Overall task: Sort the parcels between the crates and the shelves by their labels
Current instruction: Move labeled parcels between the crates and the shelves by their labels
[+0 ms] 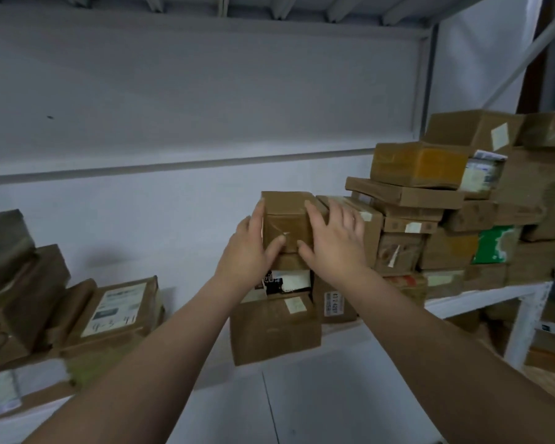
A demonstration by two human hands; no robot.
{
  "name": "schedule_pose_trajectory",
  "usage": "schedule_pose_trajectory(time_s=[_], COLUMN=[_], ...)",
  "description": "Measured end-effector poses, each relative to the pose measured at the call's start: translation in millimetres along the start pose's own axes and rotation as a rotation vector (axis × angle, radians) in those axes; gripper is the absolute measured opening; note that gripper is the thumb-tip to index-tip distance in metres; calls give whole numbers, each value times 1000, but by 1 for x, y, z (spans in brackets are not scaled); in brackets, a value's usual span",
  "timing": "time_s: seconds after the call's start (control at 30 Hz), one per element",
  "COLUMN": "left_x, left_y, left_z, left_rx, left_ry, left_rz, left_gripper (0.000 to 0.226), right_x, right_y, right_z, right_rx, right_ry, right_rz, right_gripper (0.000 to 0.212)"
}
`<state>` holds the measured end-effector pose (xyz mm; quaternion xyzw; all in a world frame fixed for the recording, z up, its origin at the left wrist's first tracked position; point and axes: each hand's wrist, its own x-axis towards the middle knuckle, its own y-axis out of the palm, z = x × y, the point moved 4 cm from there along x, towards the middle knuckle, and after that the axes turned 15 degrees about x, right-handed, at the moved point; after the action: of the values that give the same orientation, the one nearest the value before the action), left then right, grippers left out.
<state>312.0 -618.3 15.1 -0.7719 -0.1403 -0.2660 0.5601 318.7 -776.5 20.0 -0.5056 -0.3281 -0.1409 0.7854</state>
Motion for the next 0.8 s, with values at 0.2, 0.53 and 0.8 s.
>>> schedule_pose_trajectory(time_s=[0.2, 0.53, 0.8], left_x=[22, -2, -28], left_y=[16, 0, -29], left_z=[8, 9, 41], left_rx=[-335, -1053, -1237], left_ry=[-121, -402, -436], left_rz=[91, -176, 7], left_gripper=[50, 38, 52], right_x=[11, 7, -7], right_y=[5, -23, -13], right_z=[-9, 24, 60], right_rx=[-30, 465, 796], right_ry=[2, -117, -24], right_rz=[-13, -217, -113], right_gripper=[56, 45, 51])
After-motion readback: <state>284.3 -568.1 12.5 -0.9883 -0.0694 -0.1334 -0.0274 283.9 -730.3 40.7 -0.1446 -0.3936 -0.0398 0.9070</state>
